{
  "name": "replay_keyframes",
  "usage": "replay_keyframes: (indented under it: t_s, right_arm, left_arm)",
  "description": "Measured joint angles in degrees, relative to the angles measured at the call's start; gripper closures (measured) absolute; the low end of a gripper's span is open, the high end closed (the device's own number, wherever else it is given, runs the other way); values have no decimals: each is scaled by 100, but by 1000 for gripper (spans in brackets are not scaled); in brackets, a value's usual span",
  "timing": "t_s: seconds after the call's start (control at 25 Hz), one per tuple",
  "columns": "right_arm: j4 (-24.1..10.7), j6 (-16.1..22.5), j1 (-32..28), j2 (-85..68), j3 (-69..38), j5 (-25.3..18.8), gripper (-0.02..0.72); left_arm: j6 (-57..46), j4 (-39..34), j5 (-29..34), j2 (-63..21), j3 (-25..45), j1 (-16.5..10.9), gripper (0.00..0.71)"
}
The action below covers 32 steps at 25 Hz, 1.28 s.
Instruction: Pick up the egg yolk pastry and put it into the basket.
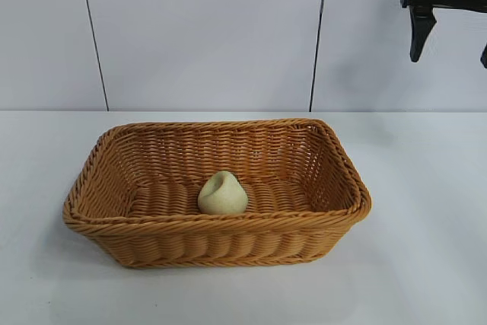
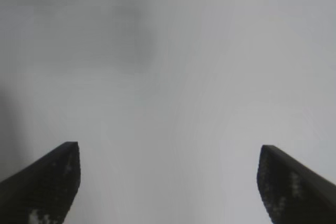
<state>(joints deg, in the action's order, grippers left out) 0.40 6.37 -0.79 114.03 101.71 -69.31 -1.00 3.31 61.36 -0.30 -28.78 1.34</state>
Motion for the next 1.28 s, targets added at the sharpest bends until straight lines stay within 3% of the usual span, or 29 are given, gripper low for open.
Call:
replay_keyframes:
  t_s: [0.2, 0.52, 0.68, 1.0, 1.28]
  right_arm:
    - [288, -293, 0, -1413, -2073, 0, 48]
    - [305, -574, 0, -4329, -5310, -1, 48]
    - [310, -766, 0, -5807, -6417, 320, 48]
    - [415, -960, 0, -8741, -7238, 994, 48]
    - [433, -964, 0, -10162, -7334, 1031, 48]
  left_arm:
    - [0, 0, 0, 0, 0, 0, 14]
    - [0, 0, 0, 0, 0, 0, 14]
    - [0, 0, 0, 0, 0, 0, 14]
    - [0, 0, 0, 0, 0, 0, 14]
    - [0, 0, 0, 0, 0, 0, 14]
